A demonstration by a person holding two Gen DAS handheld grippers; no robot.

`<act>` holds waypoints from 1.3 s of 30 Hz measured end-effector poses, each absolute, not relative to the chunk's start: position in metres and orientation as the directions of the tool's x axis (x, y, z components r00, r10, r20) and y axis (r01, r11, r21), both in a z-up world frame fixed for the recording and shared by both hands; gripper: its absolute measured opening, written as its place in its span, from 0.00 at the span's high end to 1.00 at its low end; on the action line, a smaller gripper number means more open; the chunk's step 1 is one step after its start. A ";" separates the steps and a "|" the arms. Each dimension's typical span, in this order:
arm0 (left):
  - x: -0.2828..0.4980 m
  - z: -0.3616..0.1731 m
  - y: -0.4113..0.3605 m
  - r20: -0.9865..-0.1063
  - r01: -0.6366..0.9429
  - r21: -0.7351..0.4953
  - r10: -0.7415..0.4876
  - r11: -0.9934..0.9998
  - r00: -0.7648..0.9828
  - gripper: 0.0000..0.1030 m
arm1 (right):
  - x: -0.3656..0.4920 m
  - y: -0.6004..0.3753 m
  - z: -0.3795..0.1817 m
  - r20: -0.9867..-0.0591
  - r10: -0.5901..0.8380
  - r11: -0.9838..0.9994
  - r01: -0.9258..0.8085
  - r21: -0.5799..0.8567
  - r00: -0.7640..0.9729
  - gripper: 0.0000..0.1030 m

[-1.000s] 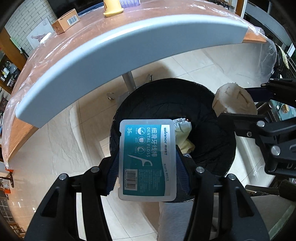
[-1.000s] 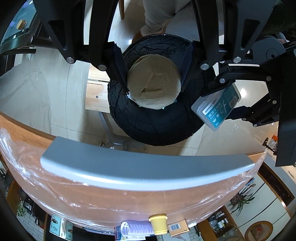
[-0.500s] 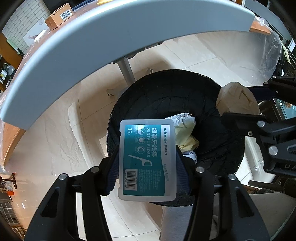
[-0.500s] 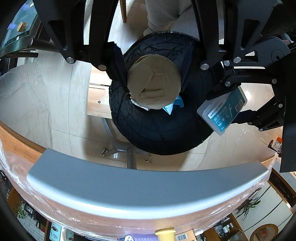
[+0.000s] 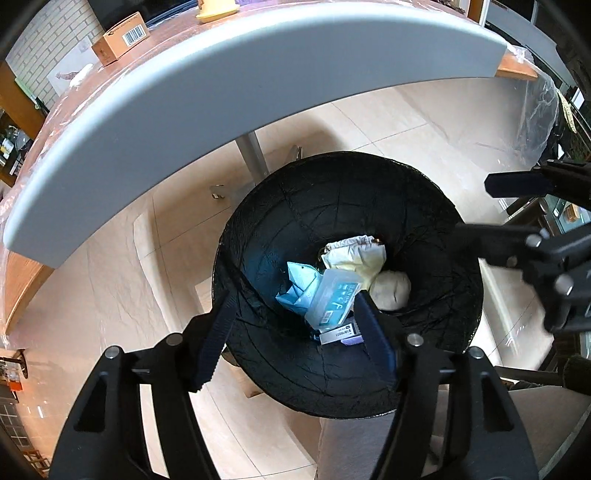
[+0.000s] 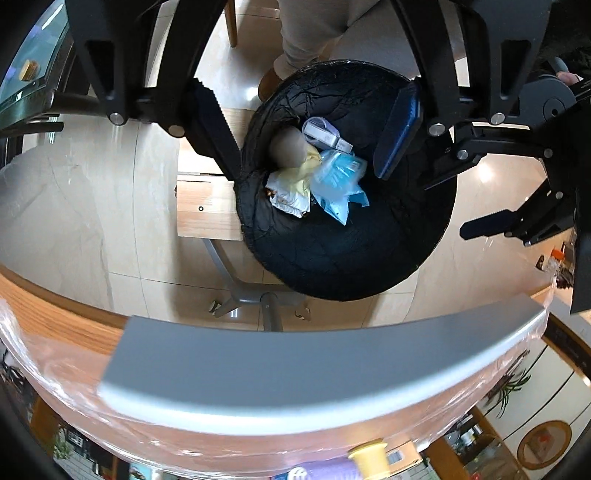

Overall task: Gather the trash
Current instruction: 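Open the left tool over the bin while the right tool drops the cream ball in, then grasp the yellow cup with the left tool while the right tool grasps the white-purple hair roller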

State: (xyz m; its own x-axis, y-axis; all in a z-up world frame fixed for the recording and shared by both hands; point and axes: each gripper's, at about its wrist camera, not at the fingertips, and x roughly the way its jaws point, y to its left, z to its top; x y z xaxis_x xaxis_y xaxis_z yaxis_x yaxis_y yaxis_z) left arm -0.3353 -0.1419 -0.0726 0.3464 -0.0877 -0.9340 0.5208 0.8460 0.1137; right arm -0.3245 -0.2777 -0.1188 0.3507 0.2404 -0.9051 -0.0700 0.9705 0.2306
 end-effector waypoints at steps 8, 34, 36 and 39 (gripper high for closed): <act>-0.348 -0.037 -0.135 -0.911 0.535 0.062 -0.171 0.843 0.375 0.32 | -0.340 -0.307 -0.074 -0.856 0.290 0.952 -0.032 0.306 0.427 0.24; -0.217 0.073 -0.108 -0.738 0.389 0.068 -0.216 0.919 0.639 0.04 | -0.183 -0.293 0.033 -0.726 0.171 0.984 -0.076 0.162 0.666 0.05; -0.209 0.068 -0.118 -0.746 0.418 0.068 -0.232 0.906 0.624 0.04 | -0.168 -0.286 0.021 -0.753 0.156 0.988 -0.114 0.107 0.639 0.05; -0.199 0.060 -0.130 -0.757 0.462 0.055 -0.265 0.885 0.597 0.04 | -0.151 -0.281 0.002 -0.788 0.128 0.987 -0.154 0.042 0.602 0.08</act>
State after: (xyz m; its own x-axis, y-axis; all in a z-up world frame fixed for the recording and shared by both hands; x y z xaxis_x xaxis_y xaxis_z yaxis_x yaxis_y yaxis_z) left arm -0.1995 -0.1298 0.0604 0.5972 -0.2649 -0.7571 0.4621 0.8851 0.0548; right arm -0.1511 -0.2807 0.0021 0.6019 0.1279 -0.7883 -0.1544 0.9871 0.0423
